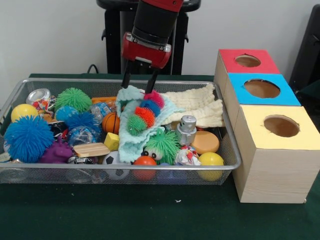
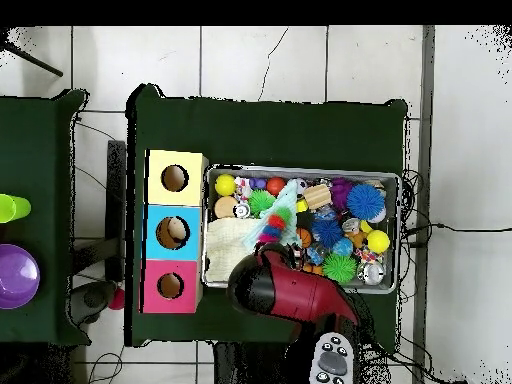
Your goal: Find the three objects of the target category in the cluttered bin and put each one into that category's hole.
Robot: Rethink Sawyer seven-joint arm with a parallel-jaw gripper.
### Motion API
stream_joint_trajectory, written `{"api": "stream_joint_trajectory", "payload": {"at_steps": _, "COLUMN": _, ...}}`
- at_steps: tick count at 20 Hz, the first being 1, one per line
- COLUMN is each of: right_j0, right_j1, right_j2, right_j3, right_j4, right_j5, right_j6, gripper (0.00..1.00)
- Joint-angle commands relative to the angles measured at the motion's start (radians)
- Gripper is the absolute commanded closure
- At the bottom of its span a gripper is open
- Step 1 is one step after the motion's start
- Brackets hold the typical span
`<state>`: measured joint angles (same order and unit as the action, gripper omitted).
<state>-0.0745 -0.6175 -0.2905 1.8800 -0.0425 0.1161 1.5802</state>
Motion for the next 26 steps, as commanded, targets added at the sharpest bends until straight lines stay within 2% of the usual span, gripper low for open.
{"api": "stream_joint_trajectory", "payload": {"at_steps": 1, "right_j0": 0.062, "right_j1": 0.010, "right_j2": 0.056, "right_j3": -0.063, "right_j4": 0.109, "right_j5": 0.069, "right_j6": 0.246, "gripper": 0.00}}
{"api": "stream_joint_trajectory", "payload": {"at_steps": 4, "right_j0": 0.073, "right_j1": 0.007, "right_j2": 0.057, "right_j3": -0.070, "right_j4": 0.131, "right_j5": 0.094, "right_j6": 0.235, "gripper": 0.00}}
{"api": "stream_joint_trajectory", "payload": {"at_steps": 12, "right_j0": 0.061, "right_j1": -0.007, "right_j2": 0.097, "right_j3": -0.036, "right_j4": 0.154, "right_j5": 0.076, "right_j6": 0.206, "gripper": 0.00}}
{"api": "stream_joint_trajectory", "payload": {"at_steps": 21, "right_j0": 0.059, "right_j1": 0.027, "right_j2": 0.089, "right_j3": -0.032, "right_j4": 0.134, "right_j5": 0.014, "right_j6": 0.187, "gripper": 0.00}}
{"api": "stream_joint_trajectory", "payload": {"at_steps": 26, "right_j0": 0.061, "right_j1": 0.011, "right_j2": 0.102, "right_j3": -0.027, "right_j4": 0.153, "right_j5": 0.052, "right_j6": 0.198, "gripper": 0.00}}
